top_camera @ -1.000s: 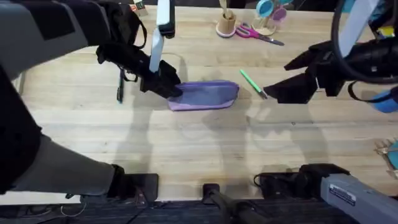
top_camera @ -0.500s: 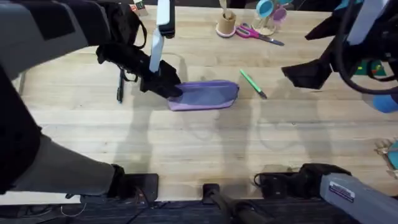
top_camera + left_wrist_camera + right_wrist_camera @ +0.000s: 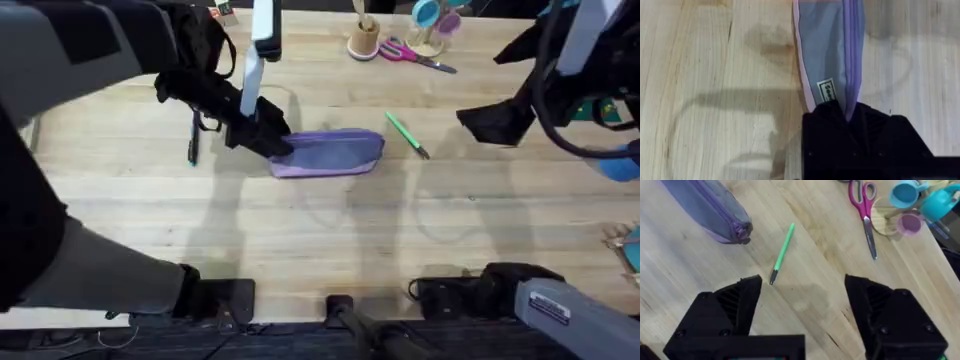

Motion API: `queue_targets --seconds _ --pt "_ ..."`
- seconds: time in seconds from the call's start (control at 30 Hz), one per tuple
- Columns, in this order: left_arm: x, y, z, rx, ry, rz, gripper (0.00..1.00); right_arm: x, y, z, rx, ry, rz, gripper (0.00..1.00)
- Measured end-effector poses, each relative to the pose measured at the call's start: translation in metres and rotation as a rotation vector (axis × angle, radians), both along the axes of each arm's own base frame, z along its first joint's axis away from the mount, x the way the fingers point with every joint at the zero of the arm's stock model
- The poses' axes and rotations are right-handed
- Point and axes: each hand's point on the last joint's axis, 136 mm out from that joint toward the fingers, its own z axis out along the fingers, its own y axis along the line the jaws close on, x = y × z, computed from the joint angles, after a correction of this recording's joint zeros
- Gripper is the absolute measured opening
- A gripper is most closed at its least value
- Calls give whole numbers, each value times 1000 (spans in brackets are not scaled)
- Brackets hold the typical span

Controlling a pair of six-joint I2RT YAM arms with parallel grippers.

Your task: Unzip the bag, pick up the pens from the table one at a time and place them inside, then zip the bag closed.

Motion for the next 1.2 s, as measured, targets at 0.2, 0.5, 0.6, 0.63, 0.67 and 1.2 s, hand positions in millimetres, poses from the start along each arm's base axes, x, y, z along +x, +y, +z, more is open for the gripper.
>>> queue_targets --seconds 0.2,0.5,0.6,0.63,0.67,1.2 --pt "0 0 0 0 0 0 43 -8 9 -17 -1 74 105 996" --pt "0 0 0 0 0 0 42 -15 38 -44 89 146 397 996" --pt "0 0 0 0 0 0 42 -13 44 -49 128 155 443 996" --pt "0 0 0 0 0 0 42 -12 46 -51 140 159 453 996" --pt "0 0 0 0 0 0 42 -11 46 -53 147 163 460 996" --pt "0 0 0 0 0 0 42 -12 51 -54 181 169 488 914"
